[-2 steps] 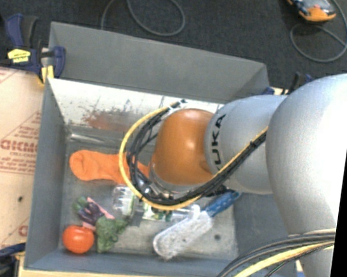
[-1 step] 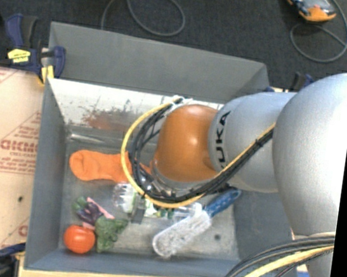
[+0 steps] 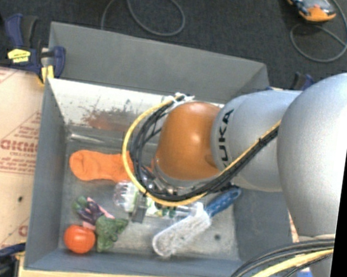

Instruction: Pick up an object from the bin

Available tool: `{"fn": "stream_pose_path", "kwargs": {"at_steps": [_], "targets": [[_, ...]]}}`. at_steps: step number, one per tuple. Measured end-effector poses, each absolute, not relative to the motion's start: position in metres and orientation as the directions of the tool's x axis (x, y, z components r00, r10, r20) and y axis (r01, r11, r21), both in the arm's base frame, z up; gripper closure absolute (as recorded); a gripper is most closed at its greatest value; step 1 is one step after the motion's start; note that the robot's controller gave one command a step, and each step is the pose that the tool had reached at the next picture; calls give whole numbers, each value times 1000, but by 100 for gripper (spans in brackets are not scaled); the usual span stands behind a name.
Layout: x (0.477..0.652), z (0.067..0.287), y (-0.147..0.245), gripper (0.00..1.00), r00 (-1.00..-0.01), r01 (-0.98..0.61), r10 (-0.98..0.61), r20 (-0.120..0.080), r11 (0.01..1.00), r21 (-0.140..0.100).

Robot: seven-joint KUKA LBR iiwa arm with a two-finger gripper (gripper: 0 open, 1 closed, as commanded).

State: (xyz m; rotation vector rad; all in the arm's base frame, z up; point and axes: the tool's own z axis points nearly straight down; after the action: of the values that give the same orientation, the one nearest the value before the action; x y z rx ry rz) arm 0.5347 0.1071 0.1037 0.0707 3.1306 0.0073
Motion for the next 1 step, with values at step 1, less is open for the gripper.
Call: {"fn": "stream_pose_path", "kwargs": {"at_steps": [1], "targets": [[533, 123, 107, 100, -999, 46, 46, -6, 999, 4]]}}
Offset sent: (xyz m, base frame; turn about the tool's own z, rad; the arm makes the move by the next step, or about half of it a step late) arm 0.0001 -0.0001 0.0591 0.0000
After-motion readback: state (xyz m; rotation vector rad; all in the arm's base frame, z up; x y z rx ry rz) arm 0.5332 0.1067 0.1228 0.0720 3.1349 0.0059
